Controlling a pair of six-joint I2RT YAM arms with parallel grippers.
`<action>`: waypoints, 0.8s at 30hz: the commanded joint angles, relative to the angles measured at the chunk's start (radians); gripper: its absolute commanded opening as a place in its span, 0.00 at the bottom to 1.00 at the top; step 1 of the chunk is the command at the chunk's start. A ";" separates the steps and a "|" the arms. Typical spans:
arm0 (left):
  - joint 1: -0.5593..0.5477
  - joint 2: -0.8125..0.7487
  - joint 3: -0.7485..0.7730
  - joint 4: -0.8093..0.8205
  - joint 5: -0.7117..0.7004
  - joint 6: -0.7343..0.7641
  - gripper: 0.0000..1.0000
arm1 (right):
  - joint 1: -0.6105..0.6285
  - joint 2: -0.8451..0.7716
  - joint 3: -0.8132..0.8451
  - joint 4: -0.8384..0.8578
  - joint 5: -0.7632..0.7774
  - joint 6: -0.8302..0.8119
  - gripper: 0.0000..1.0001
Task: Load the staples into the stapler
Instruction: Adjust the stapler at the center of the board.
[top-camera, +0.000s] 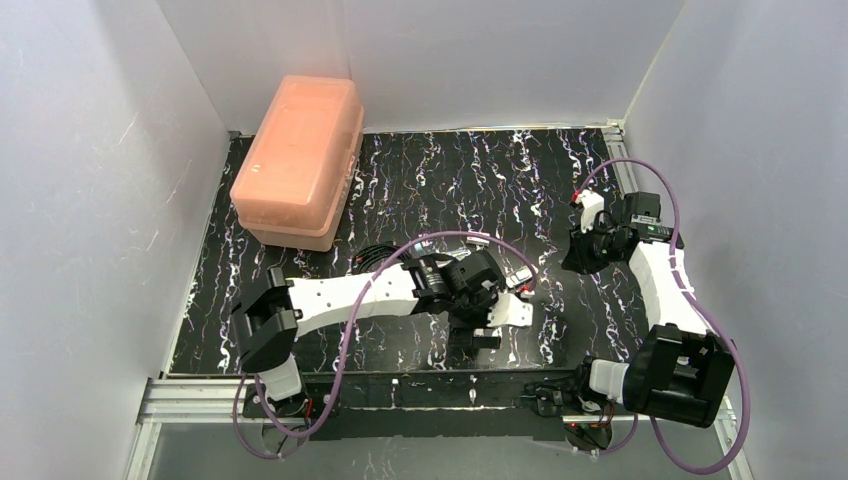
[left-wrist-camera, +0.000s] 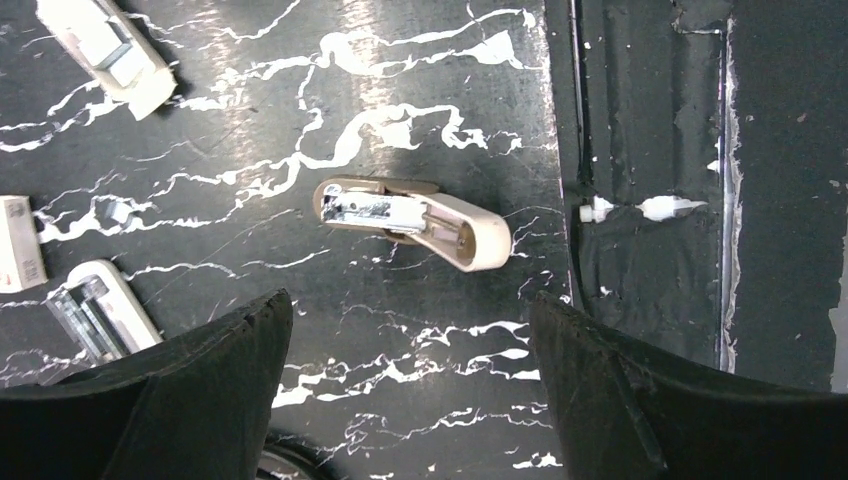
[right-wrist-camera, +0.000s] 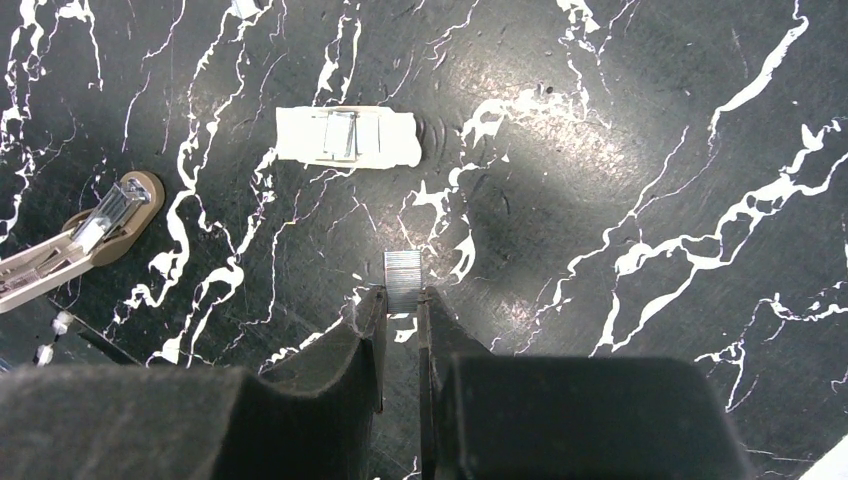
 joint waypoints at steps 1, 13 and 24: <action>-0.027 0.045 -0.009 0.037 0.034 0.025 0.85 | -0.005 -0.007 -0.008 0.024 -0.036 -0.017 0.04; -0.052 0.129 0.020 0.034 0.036 0.054 0.72 | -0.005 -0.011 -0.009 0.019 -0.057 -0.031 0.04; -0.052 0.130 0.033 -0.024 0.044 0.093 0.51 | -0.005 -0.010 -0.008 0.017 -0.060 -0.033 0.04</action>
